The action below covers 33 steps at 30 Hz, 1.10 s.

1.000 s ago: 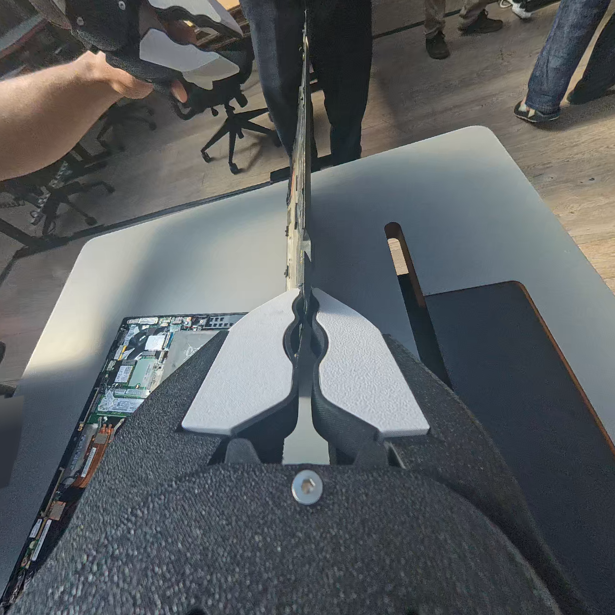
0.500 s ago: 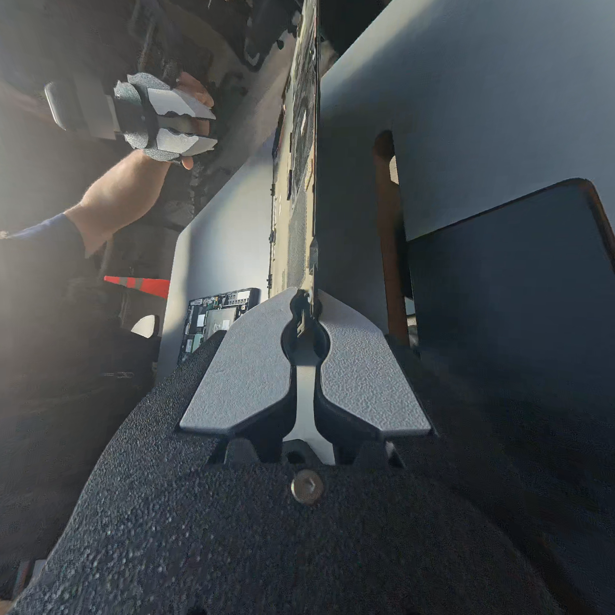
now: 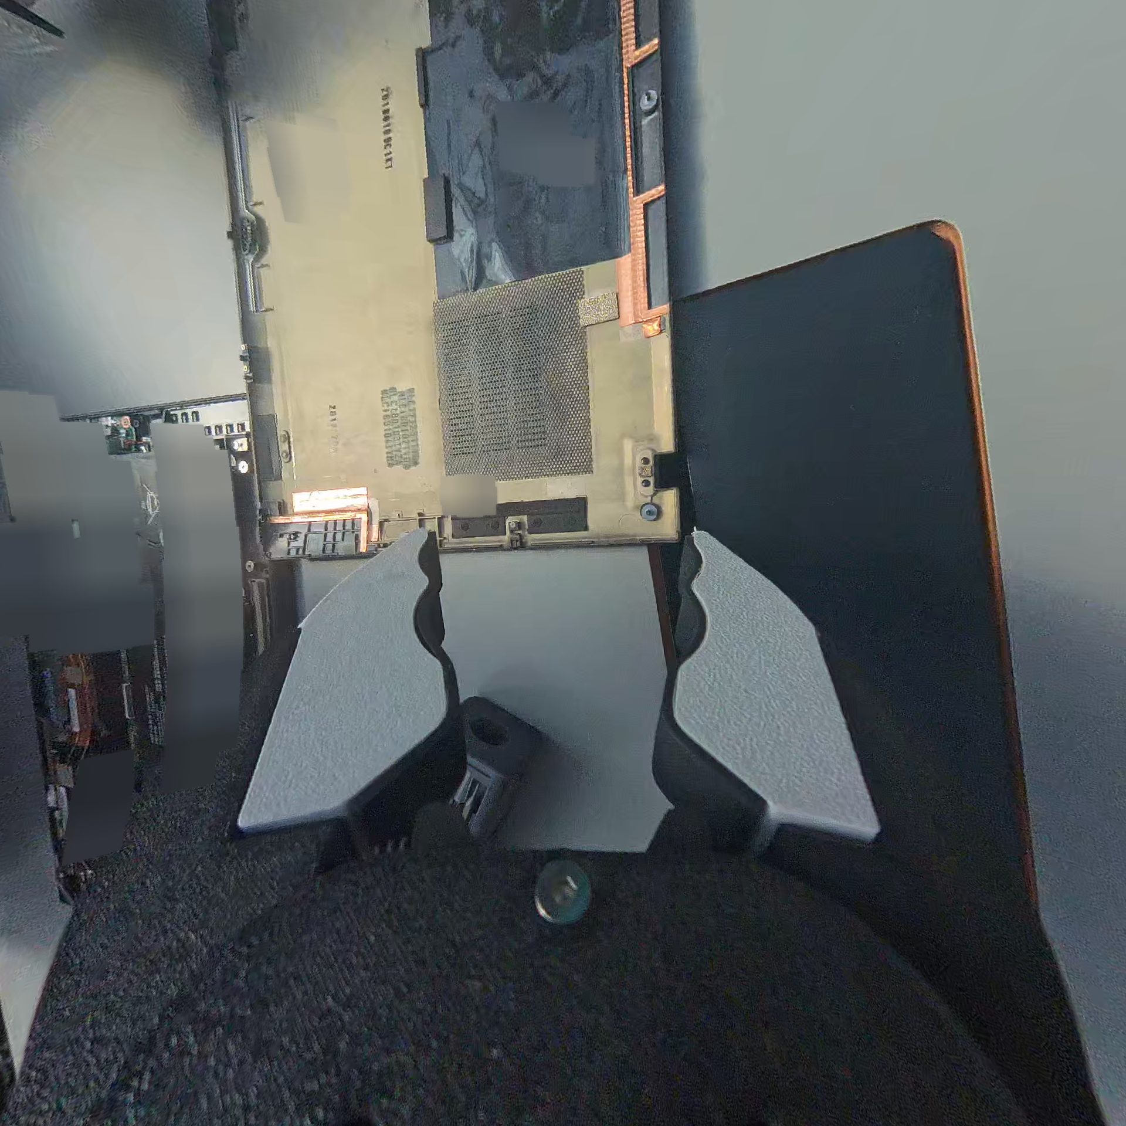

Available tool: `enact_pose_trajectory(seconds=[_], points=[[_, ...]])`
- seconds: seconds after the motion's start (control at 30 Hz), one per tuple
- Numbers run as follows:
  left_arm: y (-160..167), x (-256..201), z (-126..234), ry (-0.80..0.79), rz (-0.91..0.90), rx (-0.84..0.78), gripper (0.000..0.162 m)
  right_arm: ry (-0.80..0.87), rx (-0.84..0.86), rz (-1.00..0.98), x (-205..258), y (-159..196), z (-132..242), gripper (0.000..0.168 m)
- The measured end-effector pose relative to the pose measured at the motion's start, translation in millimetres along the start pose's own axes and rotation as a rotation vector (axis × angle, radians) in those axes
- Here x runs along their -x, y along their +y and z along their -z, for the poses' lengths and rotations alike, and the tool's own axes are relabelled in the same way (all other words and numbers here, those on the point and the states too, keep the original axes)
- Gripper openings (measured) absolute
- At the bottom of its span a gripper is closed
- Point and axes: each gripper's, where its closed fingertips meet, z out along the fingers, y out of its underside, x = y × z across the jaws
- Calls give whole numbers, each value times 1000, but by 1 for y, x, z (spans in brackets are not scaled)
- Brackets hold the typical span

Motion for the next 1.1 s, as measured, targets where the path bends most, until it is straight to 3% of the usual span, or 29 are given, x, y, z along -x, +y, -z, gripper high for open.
enact_pose_trajectory(seconds=[0.03,0.2,0.27,0.33,0.57,0.77,0.87,1.1], points=[[-3,-8,1,12,-2,-7,16,59,-17,66,11,-1,9,77],[-18,-52,7,41,-37,-23,8,390,-95,383,89,15,41,36],[-21,-70,10,50,-38,-31,5,428,-133,437,136,34,47,30],[-21,-88,12,57,-34,-25,0,498,-218,450,174,53,57,0],[-5,-141,15,99,-11,55,0,632,-317,270,249,173,73,0],[-5,-160,7,134,8,138,0,739,-321,-55,239,262,68,0],[-4,-165,-5,163,6,166,0,728,-254,-99,224,282,47,0],[-10,-176,-11,181,-30,189,0,647,-213,-62,215,278,16,0]])
